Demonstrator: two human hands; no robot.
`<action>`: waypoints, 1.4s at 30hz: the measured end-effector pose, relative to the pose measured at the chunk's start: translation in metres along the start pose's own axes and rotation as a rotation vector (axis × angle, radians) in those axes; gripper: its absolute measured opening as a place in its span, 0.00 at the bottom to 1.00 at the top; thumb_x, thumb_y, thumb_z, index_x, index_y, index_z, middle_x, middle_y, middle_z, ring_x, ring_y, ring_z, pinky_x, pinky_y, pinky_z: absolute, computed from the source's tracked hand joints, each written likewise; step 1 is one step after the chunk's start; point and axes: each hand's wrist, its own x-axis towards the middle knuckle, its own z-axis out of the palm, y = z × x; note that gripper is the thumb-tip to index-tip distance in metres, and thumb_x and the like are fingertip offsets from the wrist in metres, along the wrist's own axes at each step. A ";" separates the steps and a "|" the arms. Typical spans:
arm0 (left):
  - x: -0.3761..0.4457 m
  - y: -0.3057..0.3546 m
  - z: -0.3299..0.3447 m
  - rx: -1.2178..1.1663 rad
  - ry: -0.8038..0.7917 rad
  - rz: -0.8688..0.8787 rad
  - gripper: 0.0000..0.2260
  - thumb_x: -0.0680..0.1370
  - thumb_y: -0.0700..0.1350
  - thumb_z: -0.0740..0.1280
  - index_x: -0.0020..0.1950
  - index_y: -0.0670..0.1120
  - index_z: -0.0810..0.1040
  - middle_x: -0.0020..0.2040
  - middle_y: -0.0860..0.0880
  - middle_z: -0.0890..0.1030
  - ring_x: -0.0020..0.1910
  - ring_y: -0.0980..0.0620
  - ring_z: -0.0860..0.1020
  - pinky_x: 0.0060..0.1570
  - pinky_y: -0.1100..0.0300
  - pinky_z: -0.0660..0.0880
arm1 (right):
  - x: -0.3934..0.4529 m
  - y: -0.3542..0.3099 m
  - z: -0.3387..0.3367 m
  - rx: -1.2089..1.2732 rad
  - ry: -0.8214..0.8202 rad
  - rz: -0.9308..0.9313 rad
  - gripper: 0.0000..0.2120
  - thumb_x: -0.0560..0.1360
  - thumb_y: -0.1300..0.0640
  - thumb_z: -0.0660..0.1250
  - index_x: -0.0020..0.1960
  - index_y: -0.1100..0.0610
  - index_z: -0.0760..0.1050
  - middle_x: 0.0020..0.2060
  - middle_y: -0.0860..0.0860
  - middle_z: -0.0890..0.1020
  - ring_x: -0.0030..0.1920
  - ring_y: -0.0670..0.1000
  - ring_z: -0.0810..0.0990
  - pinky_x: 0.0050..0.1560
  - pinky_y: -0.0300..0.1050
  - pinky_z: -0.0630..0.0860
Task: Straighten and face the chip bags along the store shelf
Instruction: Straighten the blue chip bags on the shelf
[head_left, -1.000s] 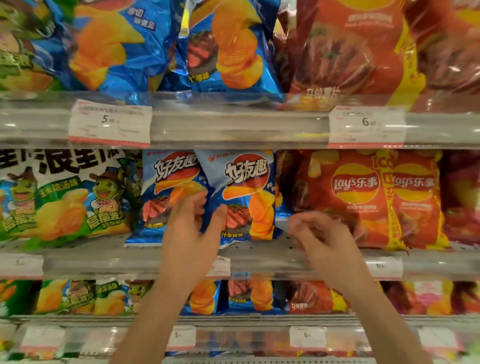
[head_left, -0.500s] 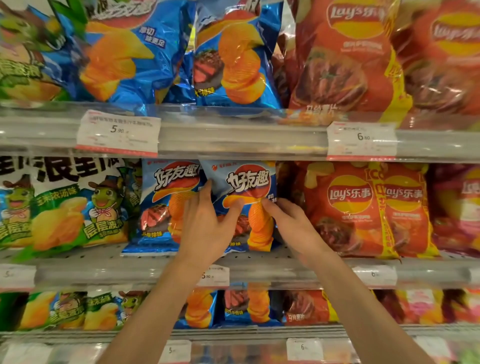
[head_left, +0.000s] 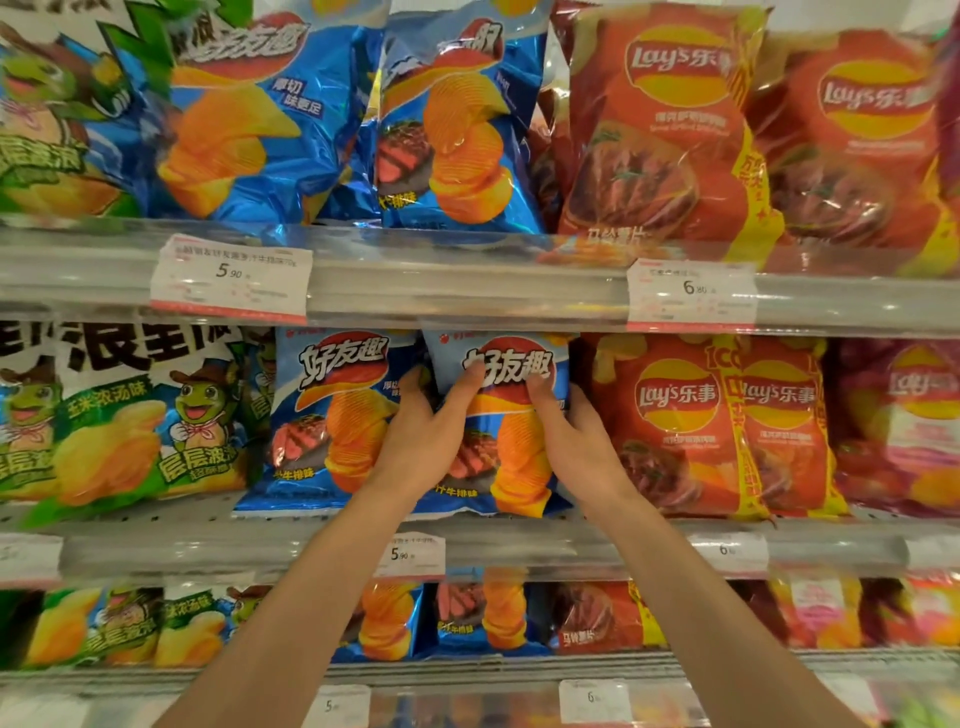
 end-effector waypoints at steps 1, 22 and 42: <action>0.000 0.001 0.000 -0.005 -0.003 0.008 0.26 0.79 0.63 0.64 0.73 0.54 0.64 0.49 0.61 0.77 0.40 0.64 0.78 0.35 0.70 0.73 | 0.001 0.001 -0.001 0.002 0.023 -0.006 0.17 0.79 0.37 0.62 0.61 0.46 0.74 0.55 0.45 0.84 0.49 0.38 0.83 0.52 0.36 0.78; 0.017 -0.009 0.017 -0.132 0.016 0.022 0.28 0.74 0.69 0.65 0.68 0.56 0.68 0.63 0.55 0.78 0.62 0.53 0.77 0.62 0.55 0.74 | 0.024 -0.008 0.000 -0.104 -0.013 0.150 0.37 0.74 0.27 0.58 0.76 0.45 0.65 0.66 0.46 0.77 0.65 0.50 0.76 0.68 0.49 0.70; 0.007 -0.014 0.014 -0.027 -0.099 0.110 0.27 0.82 0.63 0.53 0.80 0.60 0.51 0.64 0.58 0.73 0.60 0.58 0.73 0.50 0.69 0.68 | 0.004 -0.009 -0.005 -0.182 0.049 0.053 0.33 0.78 0.31 0.54 0.76 0.48 0.61 0.62 0.42 0.72 0.65 0.46 0.73 0.63 0.42 0.67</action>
